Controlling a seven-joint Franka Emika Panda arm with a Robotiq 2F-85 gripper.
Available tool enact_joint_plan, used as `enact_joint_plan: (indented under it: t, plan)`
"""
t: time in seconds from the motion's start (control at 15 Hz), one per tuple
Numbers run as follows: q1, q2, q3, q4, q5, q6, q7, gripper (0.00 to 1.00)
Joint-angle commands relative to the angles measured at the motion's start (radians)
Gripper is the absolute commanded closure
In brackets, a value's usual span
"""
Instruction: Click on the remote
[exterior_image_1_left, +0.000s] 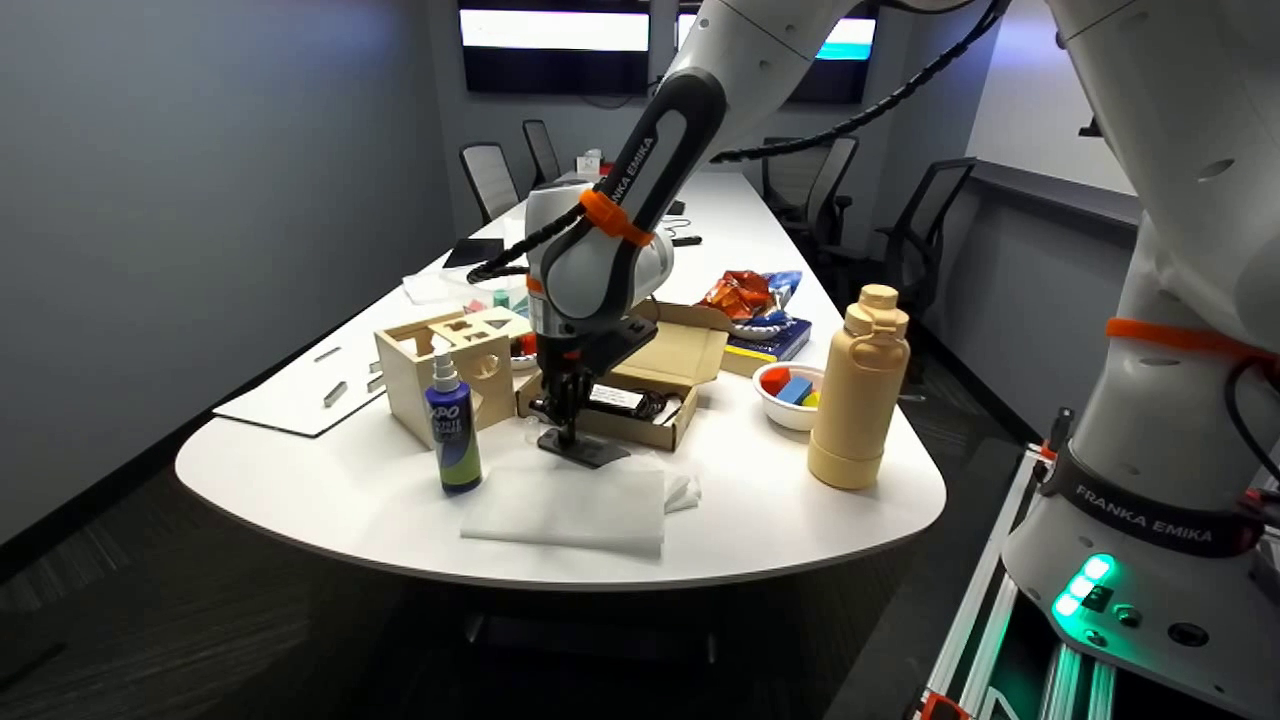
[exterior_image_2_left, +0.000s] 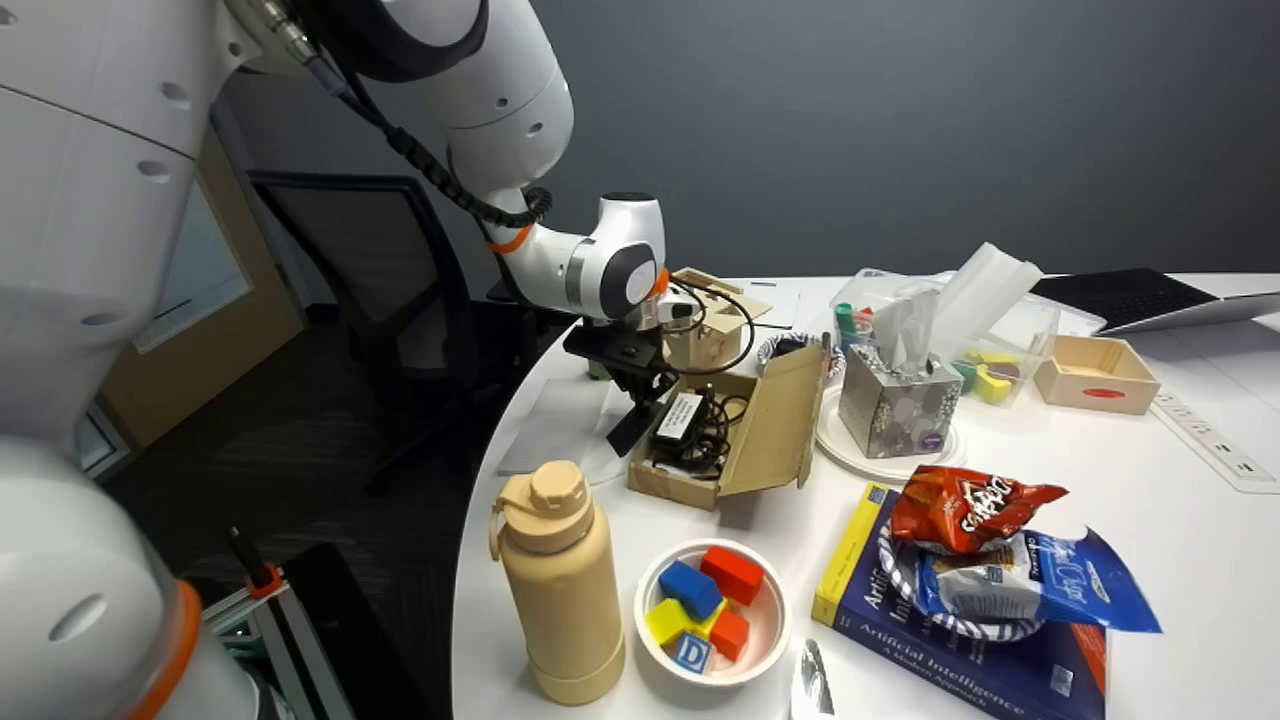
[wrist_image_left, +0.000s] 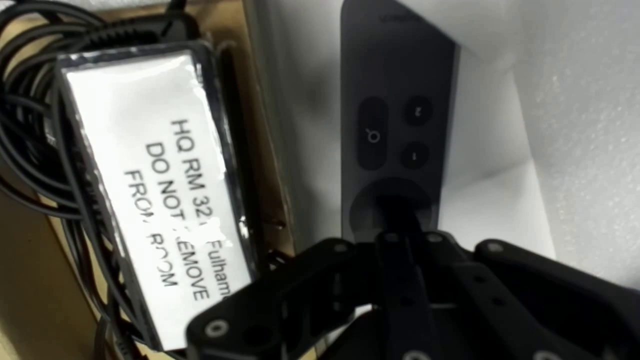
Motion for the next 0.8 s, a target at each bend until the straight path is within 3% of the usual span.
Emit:
enact_joint_plan:
  t: [0.0, 0.73]
  plan:
    - [-0.016, -0.002, 0.021, 0.012, 0.020, -0.039, 0.013, 1.00]
    - [-0.015, -0.111, 0.044, 0.012, 0.030, -0.126, 0.028, 1.00]
